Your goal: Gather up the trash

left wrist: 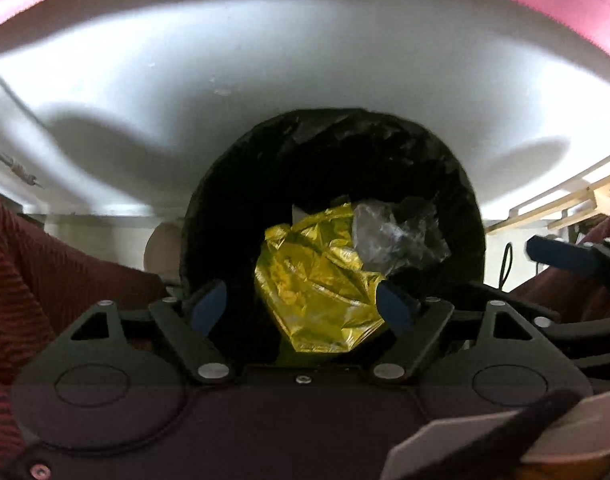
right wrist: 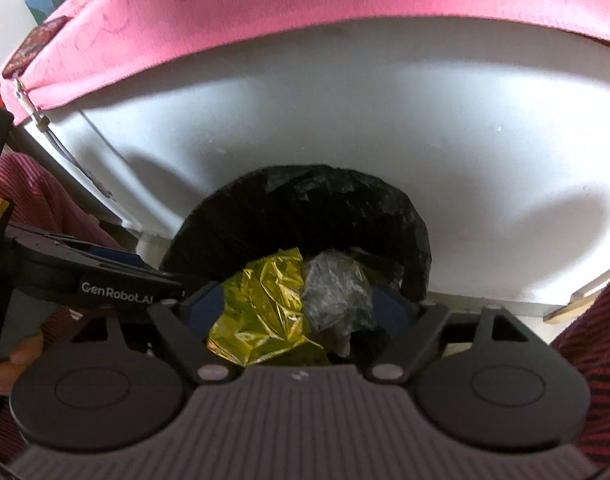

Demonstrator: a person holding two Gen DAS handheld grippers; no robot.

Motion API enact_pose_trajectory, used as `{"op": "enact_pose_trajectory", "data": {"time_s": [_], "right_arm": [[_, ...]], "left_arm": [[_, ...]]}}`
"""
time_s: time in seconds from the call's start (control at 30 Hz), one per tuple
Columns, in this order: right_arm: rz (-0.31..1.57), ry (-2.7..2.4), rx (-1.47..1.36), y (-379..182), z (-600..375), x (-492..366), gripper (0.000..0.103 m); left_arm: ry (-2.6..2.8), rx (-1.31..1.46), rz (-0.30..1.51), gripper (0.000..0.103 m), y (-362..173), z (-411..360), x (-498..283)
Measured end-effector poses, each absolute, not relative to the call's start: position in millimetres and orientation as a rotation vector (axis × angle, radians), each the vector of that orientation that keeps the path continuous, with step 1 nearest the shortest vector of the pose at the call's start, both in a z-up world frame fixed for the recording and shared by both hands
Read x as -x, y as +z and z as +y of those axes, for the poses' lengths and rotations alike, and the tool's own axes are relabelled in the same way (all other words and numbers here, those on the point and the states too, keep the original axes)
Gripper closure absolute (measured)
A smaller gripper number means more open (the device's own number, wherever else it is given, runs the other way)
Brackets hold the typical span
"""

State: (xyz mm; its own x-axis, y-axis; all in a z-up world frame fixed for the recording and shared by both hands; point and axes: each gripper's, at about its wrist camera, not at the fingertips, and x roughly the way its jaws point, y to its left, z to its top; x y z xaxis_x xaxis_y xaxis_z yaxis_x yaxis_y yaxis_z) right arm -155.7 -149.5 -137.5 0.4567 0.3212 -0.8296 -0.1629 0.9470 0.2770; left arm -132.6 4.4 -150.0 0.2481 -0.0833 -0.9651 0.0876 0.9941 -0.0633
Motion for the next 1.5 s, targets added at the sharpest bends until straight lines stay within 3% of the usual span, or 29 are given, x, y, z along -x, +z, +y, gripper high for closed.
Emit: {"op": "enact_pose_trajectory", "data": {"time_s": [0.1,0.5,1.5], "right_arm": [[1.067,0.302,-0.145,-140.4,-146.5,156.3,0.005],[1.115,0.295,-0.099,-150.8,-140.6,154.5,0.005],[1.117,0.295,-0.099,-151.7,-140.7,154.2,0.005]], "left_arm": [[-0.116,-0.002,1.341,0.022,-158.2,4.3,134.1],[-0.083,-0.031,1.390,0.017,-176.4,4.6,136.2],[-0.085,-0.027,1.398,0.016,-179.2,4.6,137.3]]}}
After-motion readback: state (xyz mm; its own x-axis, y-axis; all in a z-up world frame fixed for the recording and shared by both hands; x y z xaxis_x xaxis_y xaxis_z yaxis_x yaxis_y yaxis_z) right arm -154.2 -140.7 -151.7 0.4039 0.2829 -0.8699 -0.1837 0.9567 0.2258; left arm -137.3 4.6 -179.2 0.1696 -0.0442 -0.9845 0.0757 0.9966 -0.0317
